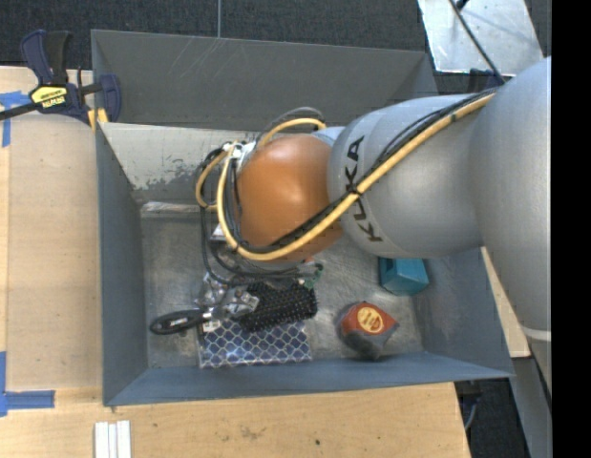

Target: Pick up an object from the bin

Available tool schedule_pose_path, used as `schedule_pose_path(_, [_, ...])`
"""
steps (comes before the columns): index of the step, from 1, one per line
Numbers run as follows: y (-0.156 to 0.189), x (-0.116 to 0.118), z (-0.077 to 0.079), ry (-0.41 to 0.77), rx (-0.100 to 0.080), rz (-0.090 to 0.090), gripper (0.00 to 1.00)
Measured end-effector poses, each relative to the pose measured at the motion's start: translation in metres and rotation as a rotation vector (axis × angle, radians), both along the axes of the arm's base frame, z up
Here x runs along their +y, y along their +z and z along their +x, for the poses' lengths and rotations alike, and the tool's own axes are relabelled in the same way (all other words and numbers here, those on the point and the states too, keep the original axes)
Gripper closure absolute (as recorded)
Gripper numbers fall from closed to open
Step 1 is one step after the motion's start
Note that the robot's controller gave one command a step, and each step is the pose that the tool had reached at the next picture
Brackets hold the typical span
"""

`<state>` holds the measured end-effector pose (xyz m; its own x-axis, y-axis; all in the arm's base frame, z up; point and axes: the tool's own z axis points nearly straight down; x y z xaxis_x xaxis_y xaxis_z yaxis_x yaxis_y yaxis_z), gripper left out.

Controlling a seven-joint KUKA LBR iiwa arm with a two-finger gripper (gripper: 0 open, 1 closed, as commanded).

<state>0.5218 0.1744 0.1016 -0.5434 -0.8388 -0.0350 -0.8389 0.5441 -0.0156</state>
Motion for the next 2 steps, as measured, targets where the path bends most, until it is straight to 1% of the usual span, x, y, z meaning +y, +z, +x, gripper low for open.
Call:
schedule_pose_path(1, [0.0,0.0,0.0,-0.001,0.0,0.0,1.0])
schedule_pose_path(2, [0.131,-0.005,0.009,0.038,0.025,-0.019,1.0])
